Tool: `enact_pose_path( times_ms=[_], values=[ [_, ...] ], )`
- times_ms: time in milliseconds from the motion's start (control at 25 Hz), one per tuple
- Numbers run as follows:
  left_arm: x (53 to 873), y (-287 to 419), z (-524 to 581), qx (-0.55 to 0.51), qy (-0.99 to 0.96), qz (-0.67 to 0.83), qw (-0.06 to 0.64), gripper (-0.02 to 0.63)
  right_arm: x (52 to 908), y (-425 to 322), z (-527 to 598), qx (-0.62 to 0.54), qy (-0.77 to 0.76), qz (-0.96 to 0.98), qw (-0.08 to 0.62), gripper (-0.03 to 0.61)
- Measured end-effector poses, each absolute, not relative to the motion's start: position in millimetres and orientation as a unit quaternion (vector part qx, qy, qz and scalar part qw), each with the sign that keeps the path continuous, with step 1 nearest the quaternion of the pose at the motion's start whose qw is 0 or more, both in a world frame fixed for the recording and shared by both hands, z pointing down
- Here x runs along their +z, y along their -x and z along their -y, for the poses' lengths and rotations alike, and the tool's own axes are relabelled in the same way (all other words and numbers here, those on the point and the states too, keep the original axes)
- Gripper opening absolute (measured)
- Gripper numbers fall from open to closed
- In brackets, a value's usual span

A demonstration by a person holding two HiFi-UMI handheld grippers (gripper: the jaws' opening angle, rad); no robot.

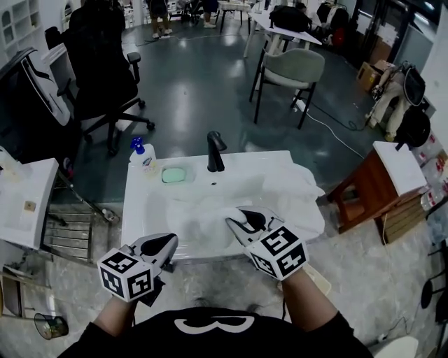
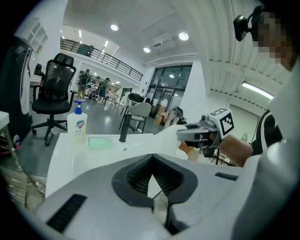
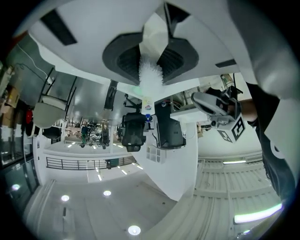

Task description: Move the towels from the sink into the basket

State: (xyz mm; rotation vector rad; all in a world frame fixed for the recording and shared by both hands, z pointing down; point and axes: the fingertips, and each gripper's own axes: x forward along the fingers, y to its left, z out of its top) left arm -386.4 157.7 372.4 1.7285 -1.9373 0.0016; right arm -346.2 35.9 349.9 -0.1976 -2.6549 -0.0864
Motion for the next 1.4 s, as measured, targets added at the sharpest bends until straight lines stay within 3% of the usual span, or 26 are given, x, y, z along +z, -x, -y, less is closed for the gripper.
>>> enact_pose_path(
  times_ms=[880, 1400],
  values=[
    [337.0, 265.7, -54.1, 0.019, -0.703, 0.669, 0.239, 0.006, 173.7, 178.5, 63.0, -0.039, -0.016, 0.997, 0.066, 0.077],
    [329.4, 154.5, 35.2, 0.048, -0.772, 0.590, 0.230, 0.006, 146.9, 31.8, 142.0, -0.023, -0.139, 0.989, 0.038, 0.077]
  ],
)
